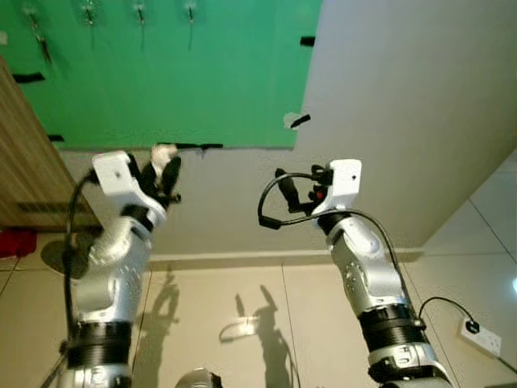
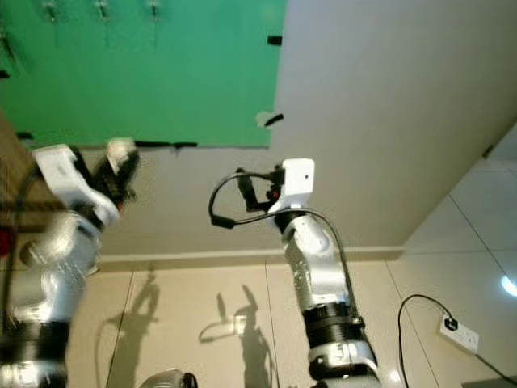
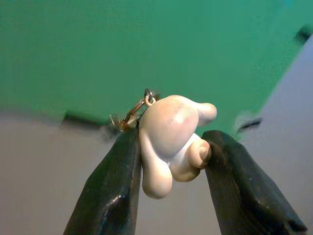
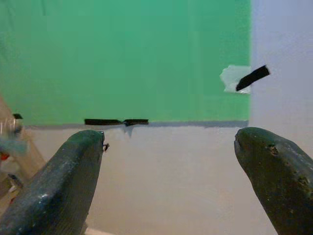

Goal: Hang keys on a hook

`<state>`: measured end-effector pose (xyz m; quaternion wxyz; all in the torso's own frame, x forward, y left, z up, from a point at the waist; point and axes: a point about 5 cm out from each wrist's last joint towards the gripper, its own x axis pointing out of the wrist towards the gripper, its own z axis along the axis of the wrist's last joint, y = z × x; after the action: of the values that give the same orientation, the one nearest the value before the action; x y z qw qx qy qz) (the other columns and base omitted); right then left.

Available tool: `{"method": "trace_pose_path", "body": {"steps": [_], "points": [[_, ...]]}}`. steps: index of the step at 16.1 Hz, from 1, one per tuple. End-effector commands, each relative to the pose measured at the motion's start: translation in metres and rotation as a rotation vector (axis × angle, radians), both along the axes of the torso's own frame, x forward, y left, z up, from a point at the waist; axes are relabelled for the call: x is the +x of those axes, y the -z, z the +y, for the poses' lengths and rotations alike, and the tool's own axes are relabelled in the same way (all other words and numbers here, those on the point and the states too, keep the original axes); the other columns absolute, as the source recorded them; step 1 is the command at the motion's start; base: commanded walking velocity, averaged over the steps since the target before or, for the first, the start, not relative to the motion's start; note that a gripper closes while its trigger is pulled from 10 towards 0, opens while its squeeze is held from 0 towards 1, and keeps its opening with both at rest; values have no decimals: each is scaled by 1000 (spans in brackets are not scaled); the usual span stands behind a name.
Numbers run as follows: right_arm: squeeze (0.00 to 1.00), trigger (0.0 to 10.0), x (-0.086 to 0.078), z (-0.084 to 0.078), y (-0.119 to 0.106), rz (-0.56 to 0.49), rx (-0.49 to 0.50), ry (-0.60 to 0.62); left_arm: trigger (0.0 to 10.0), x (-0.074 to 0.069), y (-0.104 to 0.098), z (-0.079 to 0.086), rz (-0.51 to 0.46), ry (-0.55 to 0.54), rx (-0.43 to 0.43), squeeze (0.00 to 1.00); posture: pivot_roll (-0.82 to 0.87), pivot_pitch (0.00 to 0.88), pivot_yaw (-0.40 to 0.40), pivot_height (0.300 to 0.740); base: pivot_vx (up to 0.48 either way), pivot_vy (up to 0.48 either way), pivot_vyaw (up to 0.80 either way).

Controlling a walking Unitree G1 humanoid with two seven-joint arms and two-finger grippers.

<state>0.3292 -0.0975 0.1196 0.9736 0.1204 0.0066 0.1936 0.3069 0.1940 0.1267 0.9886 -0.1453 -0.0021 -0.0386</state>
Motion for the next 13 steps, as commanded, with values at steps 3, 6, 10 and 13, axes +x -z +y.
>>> {"method": "trace_pose_path", "body": {"steps": [3,6,10,13], "points": [[0,10000,3,-12,3,25,34,19,10000,1,-6,-26,-23,58,103,0,5,0,39,740,0,0,296],[0,10000,0,-17,7,32,33,9,10000,-1,-2,-34,-13,89,197,0,5,0,32,740,0,0,290],[0,10000,-7,-17,9,30,32,-20,10000,-1,0,-36,2,60,242,0,-9,0,53,740,0,0,0],[0,10000,-7,-9,9,27,49,-59,10000,1,5,-34,13,60,277,0,-2,0,44,740,0,0,0]]}}
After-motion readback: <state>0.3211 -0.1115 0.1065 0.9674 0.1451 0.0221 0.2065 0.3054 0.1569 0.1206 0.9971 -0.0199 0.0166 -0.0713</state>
